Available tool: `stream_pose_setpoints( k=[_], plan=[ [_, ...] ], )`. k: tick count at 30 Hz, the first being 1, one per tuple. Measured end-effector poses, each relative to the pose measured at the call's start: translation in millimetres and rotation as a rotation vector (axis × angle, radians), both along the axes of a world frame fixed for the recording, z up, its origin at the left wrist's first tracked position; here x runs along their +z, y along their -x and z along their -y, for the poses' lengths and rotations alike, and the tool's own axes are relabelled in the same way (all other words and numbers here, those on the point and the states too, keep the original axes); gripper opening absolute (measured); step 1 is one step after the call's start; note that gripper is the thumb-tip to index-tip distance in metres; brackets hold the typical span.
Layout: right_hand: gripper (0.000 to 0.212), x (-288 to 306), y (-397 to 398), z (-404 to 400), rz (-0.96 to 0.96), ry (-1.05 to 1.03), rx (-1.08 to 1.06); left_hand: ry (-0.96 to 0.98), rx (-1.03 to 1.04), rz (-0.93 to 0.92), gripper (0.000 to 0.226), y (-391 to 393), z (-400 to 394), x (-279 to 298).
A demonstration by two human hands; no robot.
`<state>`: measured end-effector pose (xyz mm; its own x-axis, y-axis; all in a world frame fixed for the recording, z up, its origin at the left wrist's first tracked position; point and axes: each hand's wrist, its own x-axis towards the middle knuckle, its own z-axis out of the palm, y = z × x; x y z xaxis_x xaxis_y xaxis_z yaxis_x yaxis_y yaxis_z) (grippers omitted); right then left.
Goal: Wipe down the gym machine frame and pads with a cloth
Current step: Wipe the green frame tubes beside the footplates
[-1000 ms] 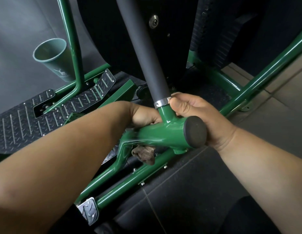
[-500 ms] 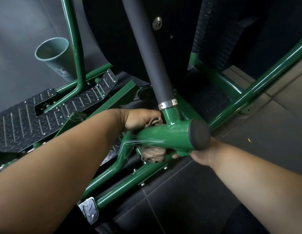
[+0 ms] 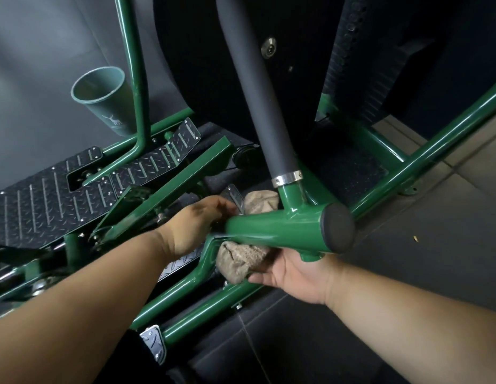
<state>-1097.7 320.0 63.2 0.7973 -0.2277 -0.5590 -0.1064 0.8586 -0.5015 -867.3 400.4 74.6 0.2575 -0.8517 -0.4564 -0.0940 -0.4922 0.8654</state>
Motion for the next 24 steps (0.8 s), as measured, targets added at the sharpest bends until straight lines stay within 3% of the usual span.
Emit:
stream_pose_setpoints(
  k=[4, 9, 16, 19, 22, 24],
  plan=[
    [0.056, 0, -25, -18, -0.014, -0.169, 0.0, -0.036, 0.091, 0.008, 0.036, -3, -15, -10],
    [0.048, 6, -39, -21, -0.071, -0.273, -0.146, -0.125, 0.027, 0.076, 0.039, -7, -17, -21],
    [0.029, 48, 10, -16, 0.136, -0.211, -0.18, -0.143, -0.073, 0.142, 0.036, -23, -17, -22],
    [0.054, 53, 12, -19, 0.18, -0.183, -0.206, -0.152, -0.061, 0.136, 0.039, -28, -14, -24],
    [0.044, 53, -1, -25, 0.1, -0.197, -0.225, -0.153, -0.094, 0.139, 0.034, -29, -11, -23],
    [0.049, 49, -5, -26, 0.1, -0.193, -0.193, -0.15, -0.106, 0.129, 0.033, -29, -8, -24]
  ],
)
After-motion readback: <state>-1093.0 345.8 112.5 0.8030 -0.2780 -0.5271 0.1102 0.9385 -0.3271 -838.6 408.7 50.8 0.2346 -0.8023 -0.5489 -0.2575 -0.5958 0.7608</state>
